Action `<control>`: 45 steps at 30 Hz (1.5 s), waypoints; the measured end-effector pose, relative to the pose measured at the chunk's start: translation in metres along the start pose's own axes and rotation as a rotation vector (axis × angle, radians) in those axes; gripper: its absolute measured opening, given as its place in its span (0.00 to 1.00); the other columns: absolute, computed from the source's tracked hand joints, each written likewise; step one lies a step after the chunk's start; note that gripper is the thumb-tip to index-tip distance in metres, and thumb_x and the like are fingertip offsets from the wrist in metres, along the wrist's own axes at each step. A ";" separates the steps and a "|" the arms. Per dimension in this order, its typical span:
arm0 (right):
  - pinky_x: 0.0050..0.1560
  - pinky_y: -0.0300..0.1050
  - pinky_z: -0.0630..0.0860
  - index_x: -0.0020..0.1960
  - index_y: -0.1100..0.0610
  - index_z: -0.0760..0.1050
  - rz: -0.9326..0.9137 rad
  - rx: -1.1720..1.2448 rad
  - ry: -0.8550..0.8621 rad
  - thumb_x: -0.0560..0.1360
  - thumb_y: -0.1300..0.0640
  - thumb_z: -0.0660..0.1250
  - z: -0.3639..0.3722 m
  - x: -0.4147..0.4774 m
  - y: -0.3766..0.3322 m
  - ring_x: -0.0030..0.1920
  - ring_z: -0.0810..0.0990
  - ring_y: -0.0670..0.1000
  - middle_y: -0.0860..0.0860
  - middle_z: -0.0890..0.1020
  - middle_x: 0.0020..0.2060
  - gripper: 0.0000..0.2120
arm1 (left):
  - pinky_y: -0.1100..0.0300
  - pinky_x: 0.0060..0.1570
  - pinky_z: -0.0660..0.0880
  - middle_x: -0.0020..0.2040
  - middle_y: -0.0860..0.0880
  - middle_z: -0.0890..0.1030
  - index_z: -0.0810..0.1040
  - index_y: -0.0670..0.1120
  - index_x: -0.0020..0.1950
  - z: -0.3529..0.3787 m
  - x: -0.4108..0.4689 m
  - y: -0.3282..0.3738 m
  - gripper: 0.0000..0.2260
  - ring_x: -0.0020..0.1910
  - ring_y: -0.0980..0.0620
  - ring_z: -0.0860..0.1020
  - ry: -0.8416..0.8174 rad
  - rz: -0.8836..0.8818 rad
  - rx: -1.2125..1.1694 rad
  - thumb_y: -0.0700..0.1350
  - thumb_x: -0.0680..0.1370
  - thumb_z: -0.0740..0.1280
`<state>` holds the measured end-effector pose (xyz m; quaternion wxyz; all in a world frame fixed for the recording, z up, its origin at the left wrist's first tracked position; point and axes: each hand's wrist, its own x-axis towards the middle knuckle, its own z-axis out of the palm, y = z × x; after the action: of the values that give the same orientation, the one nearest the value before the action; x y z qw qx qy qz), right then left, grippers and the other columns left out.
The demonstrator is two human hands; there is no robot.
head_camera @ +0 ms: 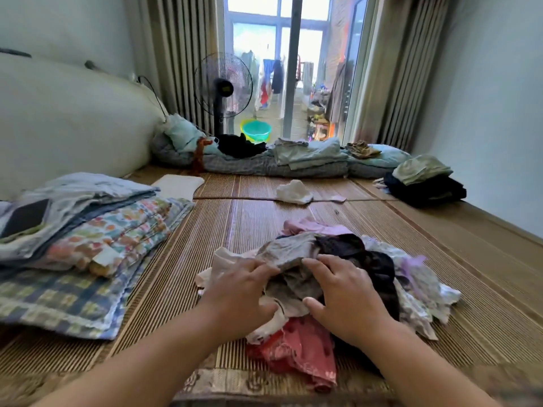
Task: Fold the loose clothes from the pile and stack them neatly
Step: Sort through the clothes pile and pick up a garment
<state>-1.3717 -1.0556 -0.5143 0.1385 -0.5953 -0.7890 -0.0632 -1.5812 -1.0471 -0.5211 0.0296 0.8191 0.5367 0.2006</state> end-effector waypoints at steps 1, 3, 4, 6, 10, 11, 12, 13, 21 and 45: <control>0.71 0.53 0.60 0.76 0.41 0.54 -0.004 0.000 -0.017 0.74 0.38 0.62 0.006 -0.003 -0.002 0.73 0.60 0.51 0.47 0.61 0.73 0.34 | 0.54 0.67 0.65 0.70 0.58 0.67 0.66 0.59 0.72 0.007 -0.004 0.000 0.28 0.69 0.54 0.66 -0.026 -0.018 -0.010 0.59 0.72 0.65; 0.72 0.55 0.58 0.76 0.41 0.52 -0.010 0.003 -0.038 0.74 0.38 0.61 0.016 -0.007 -0.002 0.74 0.58 0.52 0.47 0.59 0.74 0.34 | 0.56 0.67 0.65 0.71 0.58 0.66 0.65 0.59 0.72 0.020 -0.009 -0.004 0.29 0.69 0.54 0.65 -0.063 -0.039 -0.041 0.60 0.72 0.65; 0.72 0.55 0.57 0.76 0.40 0.51 -0.014 0.003 -0.050 0.74 0.38 0.61 0.022 -0.008 -0.003 0.74 0.57 0.52 0.48 0.58 0.75 0.34 | 0.57 0.67 0.66 0.71 0.58 0.66 0.66 0.59 0.72 0.025 -0.012 -0.006 0.29 0.70 0.55 0.65 -0.070 -0.046 -0.047 0.60 0.72 0.65; 0.72 0.57 0.56 0.76 0.39 0.51 -0.018 0.005 -0.062 0.74 0.38 0.62 0.033 -0.008 -0.004 0.74 0.55 0.52 0.48 0.58 0.75 0.34 | 0.56 0.67 0.66 0.70 0.58 0.66 0.66 0.59 0.72 0.036 -0.015 -0.012 0.29 0.70 0.55 0.65 -0.087 -0.057 -0.052 0.60 0.72 0.66; 0.72 0.61 0.54 0.74 0.41 0.56 0.075 0.028 0.020 0.73 0.39 0.64 0.048 0.004 0.005 0.75 0.53 0.53 0.49 0.59 0.74 0.33 | 0.55 0.68 0.66 0.71 0.58 0.65 0.65 0.59 0.72 0.057 -0.009 -0.025 0.29 0.70 0.56 0.64 -0.112 -0.085 -0.067 0.60 0.72 0.65; 0.72 0.61 0.54 0.74 0.42 0.57 0.113 0.046 0.048 0.72 0.39 0.65 0.050 0.011 0.010 0.75 0.53 0.53 0.49 0.59 0.74 0.33 | 0.54 0.68 0.65 0.71 0.58 0.65 0.64 0.59 0.73 0.062 -0.005 -0.027 0.29 0.71 0.56 0.63 -0.116 -0.090 -0.083 0.60 0.72 0.65; 0.72 0.62 0.54 0.74 0.42 0.58 0.145 0.058 0.058 0.72 0.40 0.66 0.051 0.017 0.016 0.75 0.53 0.54 0.50 0.59 0.74 0.33 | 0.54 0.68 0.66 0.72 0.58 0.64 0.63 0.60 0.73 0.066 -0.001 -0.029 0.30 0.71 0.56 0.63 -0.124 -0.099 -0.104 0.60 0.72 0.65; 0.71 0.63 0.54 0.74 0.41 0.57 0.173 0.061 0.053 0.71 0.39 0.67 0.053 0.024 0.021 0.75 0.51 0.55 0.50 0.58 0.74 0.34 | 0.53 0.68 0.66 0.72 0.58 0.63 0.62 0.60 0.73 0.069 0.005 -0.029 0.30 0.71 0.55 0.62 -0.126 -0.103 -0.116 0.60 0.72 0.64; 0.69 0.71 0.48 0.73 0.31 0.37 0.287 0.100 -0.328 0.53 0.19 0.60 0.102 0.054 0.044 0.74 0.32 0.61 0.47 0.33 0.75 0.55 | 0.34 0.70 0.48 0.77 0.50 0.34 0.38 0.76 0.68 0.101 0.069 -0.069 0.50 0.75 0.38 0.35 -0.198 -0.468 -0.132 0.80 0.53 0.62; 0.67 0.72 0.55 0.73 0.37 0.54 0.576 -0.001 -0.450 0.57 0.28 0.68 0.142 0.046 0.185 0.74 0.32 0.65 0.49 0.30 0.75 0.49 | 0.52 0.70 0.65 0.73 0.52 0.58 0.55 0.70 0.70 0.223 0.191 0.020 0.51 0.72 0.46 0.62 -0.453 -0.190 -0.432 0.70 0.51 0.75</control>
<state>-1.2263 -0.9233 -0.6480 -0.0267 -0.7921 -0.5997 0.1105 -1.4181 -0.8486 -0.6639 0.3398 0.7640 0.5355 0.1185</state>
